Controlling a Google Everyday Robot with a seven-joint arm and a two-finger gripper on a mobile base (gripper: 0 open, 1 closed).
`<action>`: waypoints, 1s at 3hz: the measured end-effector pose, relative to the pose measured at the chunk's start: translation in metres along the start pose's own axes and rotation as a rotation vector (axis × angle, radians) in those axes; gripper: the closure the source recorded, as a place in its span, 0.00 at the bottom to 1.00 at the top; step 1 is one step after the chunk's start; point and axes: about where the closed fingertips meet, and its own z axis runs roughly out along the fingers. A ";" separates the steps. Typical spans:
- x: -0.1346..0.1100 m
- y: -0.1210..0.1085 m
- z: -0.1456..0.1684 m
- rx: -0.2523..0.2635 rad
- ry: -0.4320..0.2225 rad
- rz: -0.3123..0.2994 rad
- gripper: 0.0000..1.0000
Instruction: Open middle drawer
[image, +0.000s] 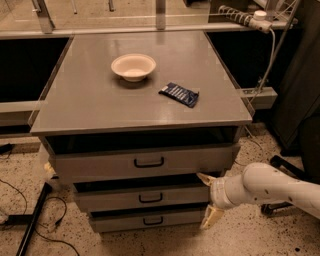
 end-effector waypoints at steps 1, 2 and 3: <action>0.007 0.001 0.020 -0.024 -0.018 -0.014 0.00; 0.009 0.002 0.037 -0.035 -0.028 -0.039 0.00; 0.008 -0.003 0.051 -0.031 -0.033 -0.072 0.00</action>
Offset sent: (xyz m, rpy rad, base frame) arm 0.0129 0.0179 -0.0499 0.0143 -0.0014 0.0846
